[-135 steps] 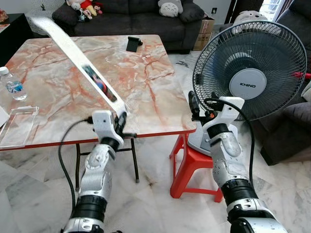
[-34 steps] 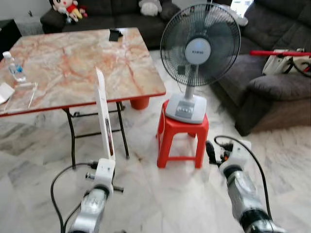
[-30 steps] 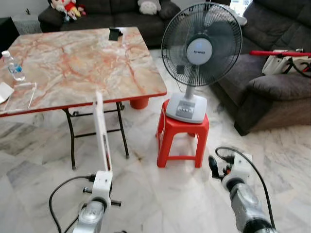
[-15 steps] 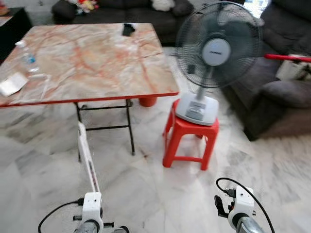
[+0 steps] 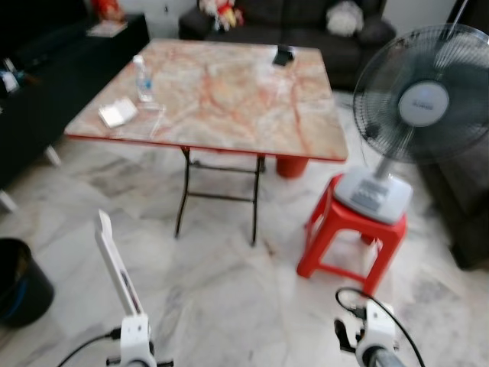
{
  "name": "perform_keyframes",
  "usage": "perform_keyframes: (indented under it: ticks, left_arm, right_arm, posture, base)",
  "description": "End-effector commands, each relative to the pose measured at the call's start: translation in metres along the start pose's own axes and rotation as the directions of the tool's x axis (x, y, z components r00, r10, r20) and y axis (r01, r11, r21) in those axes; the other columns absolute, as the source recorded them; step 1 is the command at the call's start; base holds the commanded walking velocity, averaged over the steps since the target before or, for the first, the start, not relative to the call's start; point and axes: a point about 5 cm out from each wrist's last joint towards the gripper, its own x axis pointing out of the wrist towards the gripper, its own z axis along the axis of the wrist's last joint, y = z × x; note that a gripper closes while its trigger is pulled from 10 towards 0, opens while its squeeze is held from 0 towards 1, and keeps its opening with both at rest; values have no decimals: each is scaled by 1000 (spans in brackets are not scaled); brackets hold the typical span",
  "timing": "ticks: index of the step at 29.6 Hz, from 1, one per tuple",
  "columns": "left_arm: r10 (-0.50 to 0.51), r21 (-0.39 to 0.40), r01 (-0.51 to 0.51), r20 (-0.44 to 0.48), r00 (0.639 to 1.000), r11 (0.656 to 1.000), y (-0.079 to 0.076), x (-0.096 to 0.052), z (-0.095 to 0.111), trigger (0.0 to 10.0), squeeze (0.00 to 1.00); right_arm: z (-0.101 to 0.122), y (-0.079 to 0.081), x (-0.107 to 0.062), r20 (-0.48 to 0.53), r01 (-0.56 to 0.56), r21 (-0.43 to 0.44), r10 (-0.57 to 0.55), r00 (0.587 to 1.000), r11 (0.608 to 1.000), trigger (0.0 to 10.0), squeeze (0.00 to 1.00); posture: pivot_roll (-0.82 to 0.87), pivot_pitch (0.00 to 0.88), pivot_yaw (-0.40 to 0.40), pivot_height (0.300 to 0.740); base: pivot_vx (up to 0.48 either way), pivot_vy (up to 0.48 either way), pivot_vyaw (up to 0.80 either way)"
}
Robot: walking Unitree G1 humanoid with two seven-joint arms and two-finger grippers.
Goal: Picking trash to rubbish bin
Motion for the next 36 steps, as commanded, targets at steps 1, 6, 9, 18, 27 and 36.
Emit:
perform_keyframes:
  ticks: [1,6,9,18,27,36]
  left_arm:
    - [0,7,0,-6,1000,1000,-1,-1,-3,10000,0]
    - [-21,28,21,-8,1000,999,-4,-2,-5,10000,0]
    - [-27,46,28,-10,1000,999,-6,-2,-6,10000,0]
    - [-33,36,34,-8,999,999,-6,-2,-7,10000,0]
    - [-40,26,40,-8,999,999,-8,-3,-9,10000,0]
    - [-49,33,50,-10,999,998,-10,-4,-11,10000,0]
  right_arm:
    - [2,-2,0,6,7,0,-7,1000,1000,10000,0]
    - [1,-5,0,4,14,2,-14,1000,1000,10000,0]
    - [1,-5,0,5,19,6,-19,1000,1000,10000,0]
    - [2,-6,-1,6,19,11,-19,1000,1000,10000,0]
    - [2,-8,-1,9,24,18,-25,1000,1000,10000,0]
    - [3,-9,-1,12,24,21,-24,1000,1000,10000,0]
  posture:
    - [-13,48,-31,740]
    - [-14,41,-33,740]
    - [-10,33,-34,740]
    - [-11,31,-37,740]
    - [-12,44,-41,740]
    - [-16,53,-47,740]
  base:
    - [0,0,800]
    - [0,0,800]
    - [0,0,800]
    - [0,0,800]
    - [0,0,800]
    - [0,0,800]
